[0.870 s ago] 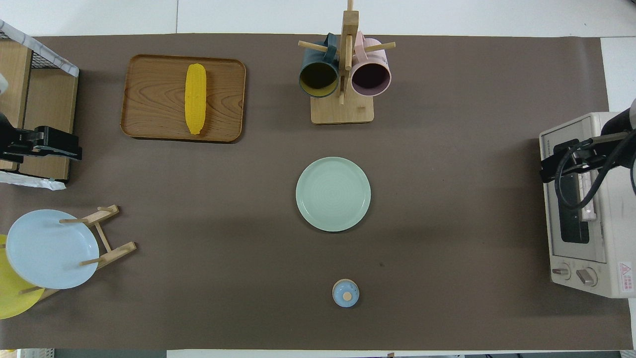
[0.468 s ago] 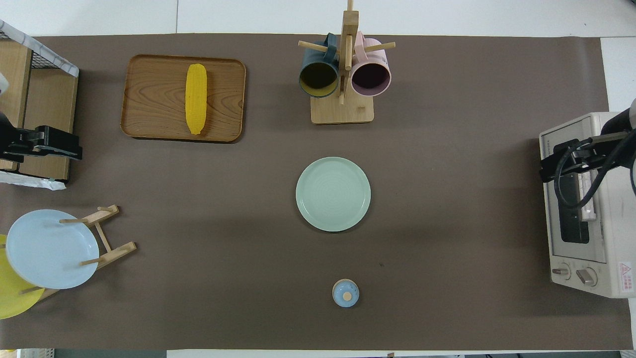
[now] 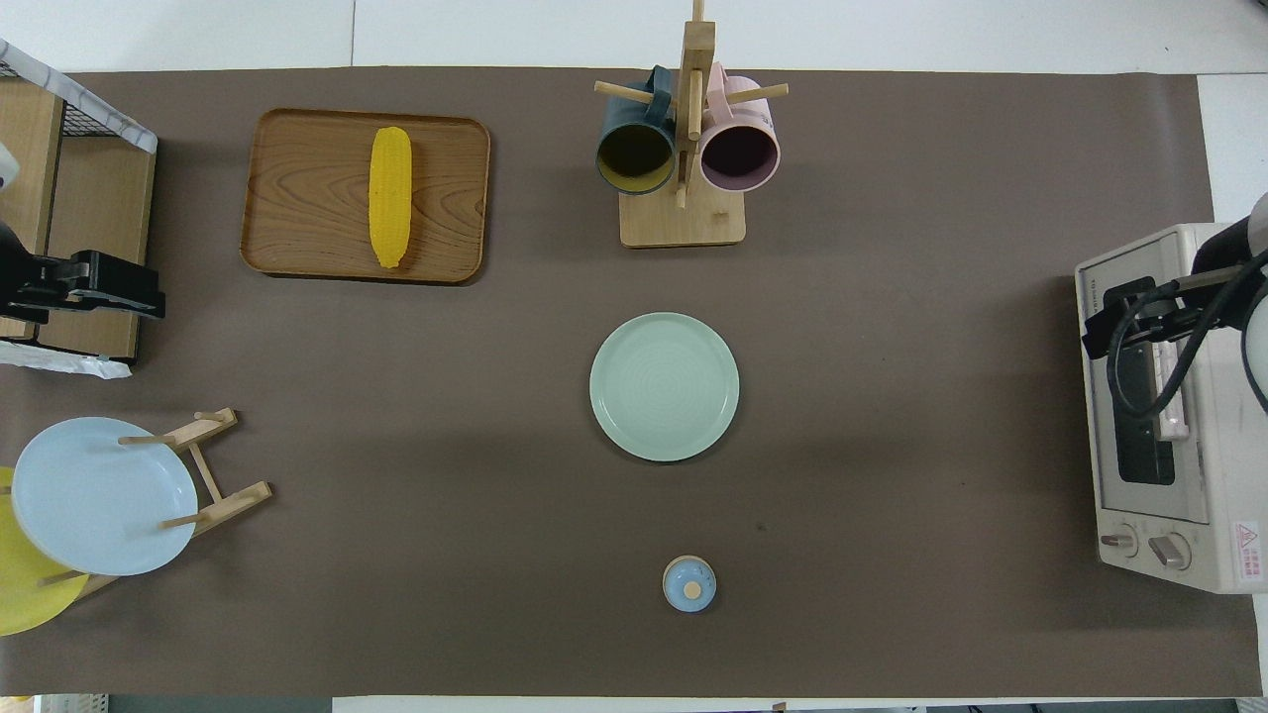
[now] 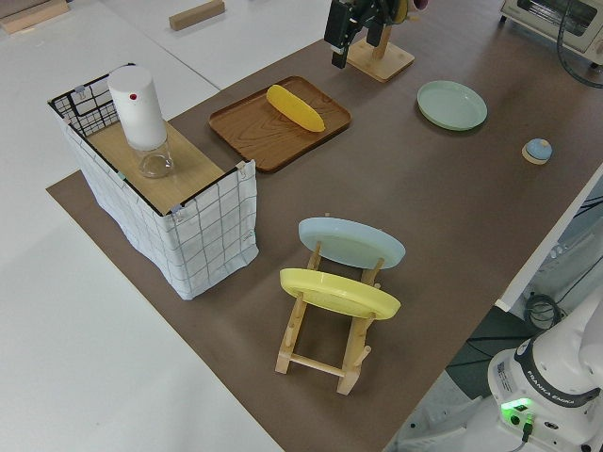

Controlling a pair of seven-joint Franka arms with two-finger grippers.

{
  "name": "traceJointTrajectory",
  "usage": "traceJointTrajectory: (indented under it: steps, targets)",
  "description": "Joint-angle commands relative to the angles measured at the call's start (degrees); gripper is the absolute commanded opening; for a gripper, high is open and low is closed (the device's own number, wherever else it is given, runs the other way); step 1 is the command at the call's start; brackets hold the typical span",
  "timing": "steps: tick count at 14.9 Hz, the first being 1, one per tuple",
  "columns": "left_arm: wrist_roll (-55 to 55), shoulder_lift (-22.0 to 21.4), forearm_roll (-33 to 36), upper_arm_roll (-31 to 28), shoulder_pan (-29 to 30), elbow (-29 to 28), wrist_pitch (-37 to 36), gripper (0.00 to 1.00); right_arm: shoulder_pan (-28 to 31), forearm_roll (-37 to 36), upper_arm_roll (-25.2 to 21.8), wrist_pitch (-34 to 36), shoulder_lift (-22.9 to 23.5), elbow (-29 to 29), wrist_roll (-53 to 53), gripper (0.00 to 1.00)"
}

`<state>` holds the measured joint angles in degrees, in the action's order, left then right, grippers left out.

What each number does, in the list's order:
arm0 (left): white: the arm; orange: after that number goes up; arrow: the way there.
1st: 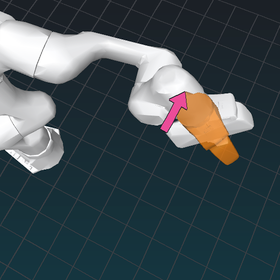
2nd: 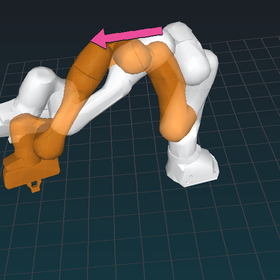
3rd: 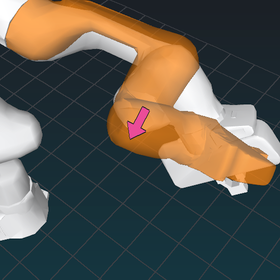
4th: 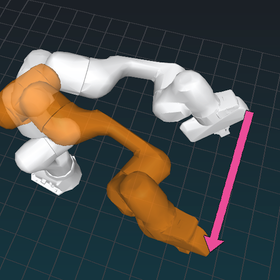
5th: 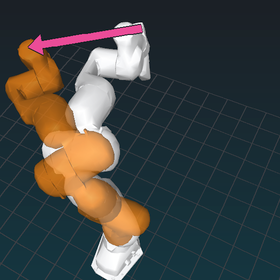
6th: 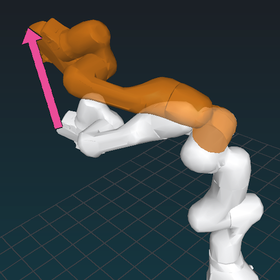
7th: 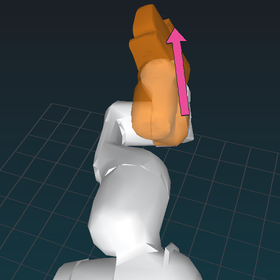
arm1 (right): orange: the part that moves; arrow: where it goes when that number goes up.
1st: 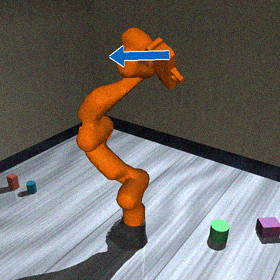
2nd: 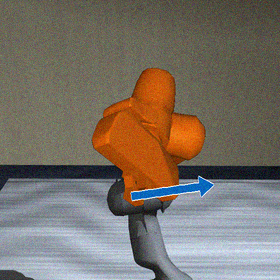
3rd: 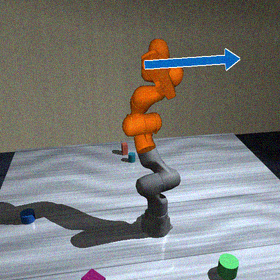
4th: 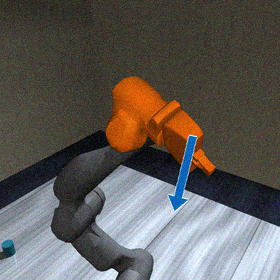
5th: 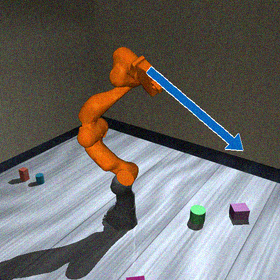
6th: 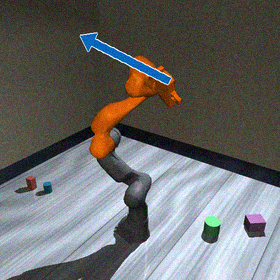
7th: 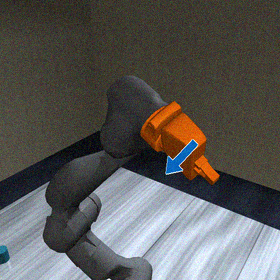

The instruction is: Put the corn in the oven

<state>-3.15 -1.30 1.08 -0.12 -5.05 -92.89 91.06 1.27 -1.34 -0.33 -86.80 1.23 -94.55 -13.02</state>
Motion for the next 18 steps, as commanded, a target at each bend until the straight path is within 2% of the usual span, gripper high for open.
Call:
traceJointTrajectory:
  steps: [1, 3, 5, 9, 15, 18]
  targets:
    - [-0.4, -1.2, 1.4, 0.0, -0.4, -1.8, 1.6, 1.0, 2.7, 1.4, 0.2, -5.6, -4.7, -8.9, -3.1, 0.0]
    - [-0.2, -1.2, 1.3, 0.0, -0.4, -1.8, 1.7, 1.0, 3.3, 0.3, 0.0, -11.3, -6.4, -14.6, -3.6, 0.0]
    - [0.2, -1.2, 1.2, 0.2, -0.4, -1.9, 2.2, 1.0, 4.5, -5.0, 0.1, -18.1, -8.0, -19.8, -8.7, 0.0]
    - [0.8, -0.5, -0.5, 0.2, -0.4, -2.0, 4.0, 1.0, 6.4, -6.4, 0.0, -21.6, -7.6, -22.3, -11.6, 0.0]
    - [1.5, 6.6, -2.2, 0.2, -2.6, -1.8, 11.8, 1.0, 6.5, -10.2, -0.1, -21.8, -7.4, -23.1, -17.2, 0.0]
    - [1.5, 13.5, -3.0, 0.2, -4.1, -0.1, 16.4, 1.0, 8.8, -10.4, 0.0, -22.5, -7.4, -24.1, -21.4, 0.0]
